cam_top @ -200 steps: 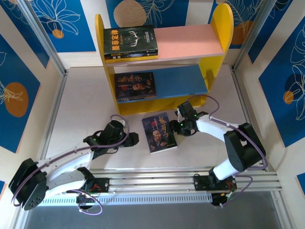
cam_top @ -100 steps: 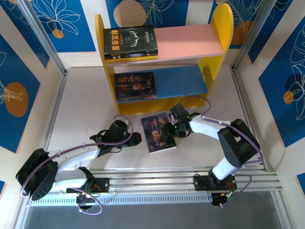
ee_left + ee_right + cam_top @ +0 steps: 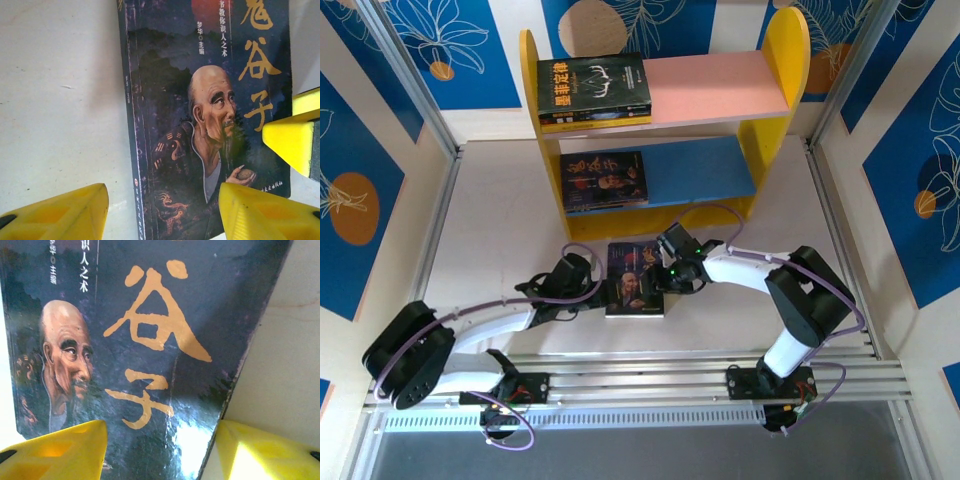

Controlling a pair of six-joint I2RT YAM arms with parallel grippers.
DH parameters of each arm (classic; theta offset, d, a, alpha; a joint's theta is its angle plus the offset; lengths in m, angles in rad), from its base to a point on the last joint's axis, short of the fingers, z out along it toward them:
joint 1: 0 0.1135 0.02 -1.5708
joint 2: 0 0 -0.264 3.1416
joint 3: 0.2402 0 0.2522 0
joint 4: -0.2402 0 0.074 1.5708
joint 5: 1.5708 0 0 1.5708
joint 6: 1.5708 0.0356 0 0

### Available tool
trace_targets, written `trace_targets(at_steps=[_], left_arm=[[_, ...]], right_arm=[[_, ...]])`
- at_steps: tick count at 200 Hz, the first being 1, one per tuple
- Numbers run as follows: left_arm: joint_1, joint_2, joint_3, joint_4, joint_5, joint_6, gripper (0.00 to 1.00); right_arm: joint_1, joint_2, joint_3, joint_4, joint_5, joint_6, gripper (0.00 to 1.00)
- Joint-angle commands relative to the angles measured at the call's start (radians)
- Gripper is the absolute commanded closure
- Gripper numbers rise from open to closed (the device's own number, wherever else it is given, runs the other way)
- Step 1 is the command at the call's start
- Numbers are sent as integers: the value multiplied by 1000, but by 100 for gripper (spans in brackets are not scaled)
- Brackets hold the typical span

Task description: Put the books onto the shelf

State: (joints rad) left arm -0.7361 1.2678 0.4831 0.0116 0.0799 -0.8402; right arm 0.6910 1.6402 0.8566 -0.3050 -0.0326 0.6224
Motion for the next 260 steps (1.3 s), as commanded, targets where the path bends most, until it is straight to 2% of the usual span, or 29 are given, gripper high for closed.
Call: trace_targets(at_steps=[1,63,117,149,260], left_arm=[[-2,13,-5,-9,-24,-10,39],[-3,47,2,-10,-31,-4,40],[-3,64,9,-13,-32,0,40],[-2,70,17,-22,-35,4,40],[-3,99,50,-16,-17,16,41]], right_arm=[[7,33,1,22,-33,20,42],[26,75,-109,160,-38,92,53],[50,141,-149,227,-52,130,69],[49,159,-161,256,-62,136,74],[59,168,-164,309,-116,109,79]])
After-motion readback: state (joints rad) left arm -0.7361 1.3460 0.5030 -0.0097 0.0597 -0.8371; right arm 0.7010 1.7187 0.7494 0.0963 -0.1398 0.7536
